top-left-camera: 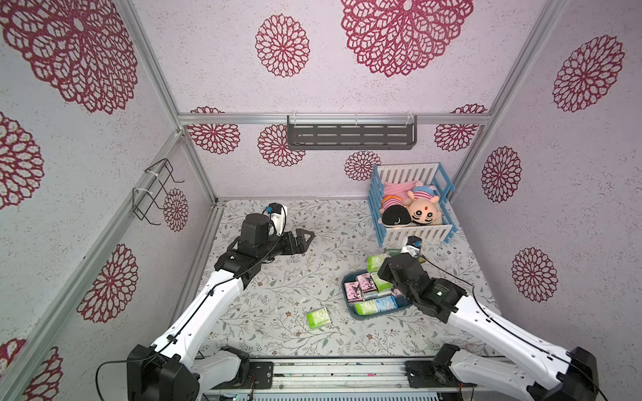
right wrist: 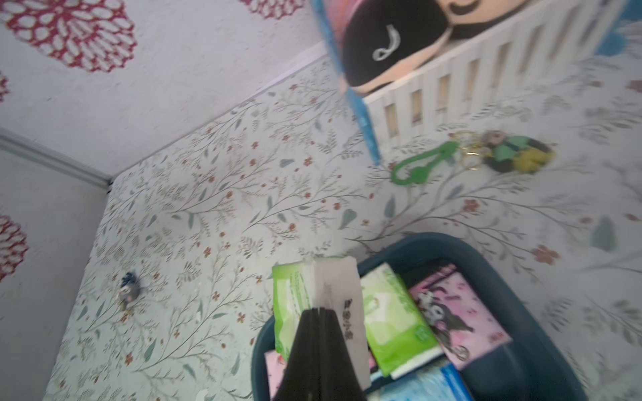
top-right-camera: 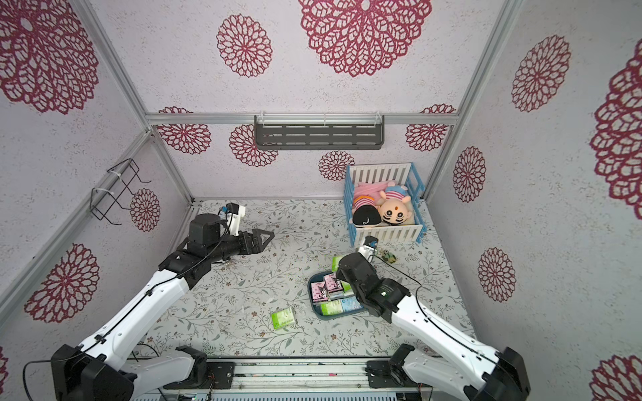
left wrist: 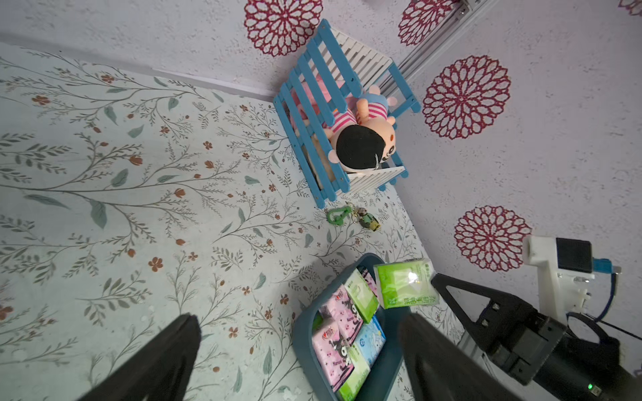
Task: Put the pocket tissues into the storage box
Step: Place the pocket tissues in the storage box.
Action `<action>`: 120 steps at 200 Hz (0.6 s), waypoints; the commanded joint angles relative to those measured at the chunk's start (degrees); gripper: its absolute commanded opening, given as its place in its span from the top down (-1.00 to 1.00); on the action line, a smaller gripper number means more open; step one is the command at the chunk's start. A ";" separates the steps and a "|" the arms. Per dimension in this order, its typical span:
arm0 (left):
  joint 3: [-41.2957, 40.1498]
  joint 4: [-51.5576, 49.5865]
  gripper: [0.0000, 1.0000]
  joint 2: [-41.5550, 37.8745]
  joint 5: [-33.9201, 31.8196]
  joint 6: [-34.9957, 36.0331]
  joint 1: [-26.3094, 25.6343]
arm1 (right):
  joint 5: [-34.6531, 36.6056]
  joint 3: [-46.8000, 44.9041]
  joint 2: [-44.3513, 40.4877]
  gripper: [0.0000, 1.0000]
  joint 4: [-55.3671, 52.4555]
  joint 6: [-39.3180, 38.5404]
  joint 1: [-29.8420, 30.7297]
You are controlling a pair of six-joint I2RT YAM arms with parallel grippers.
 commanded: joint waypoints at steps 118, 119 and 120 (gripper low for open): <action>0.87 -0.15 -0.94 -2.31 -5.94 1.49 -2.05 | 14.04 -11.01 -2.75 1.00 6.71 3.92 -6.03; 0.88 -0.07 -0.94 -2.32 -5.96 1.45 -2.06 | 14.01 -11.00 -2.62 1.00 6.86 3.74 -6.03; 0.89 -0.07 -0.94 -2.32 -5.97 1.43 -2.02 | 13.99 -11.00 -2.51 1.00 7.02 3.65 -6.03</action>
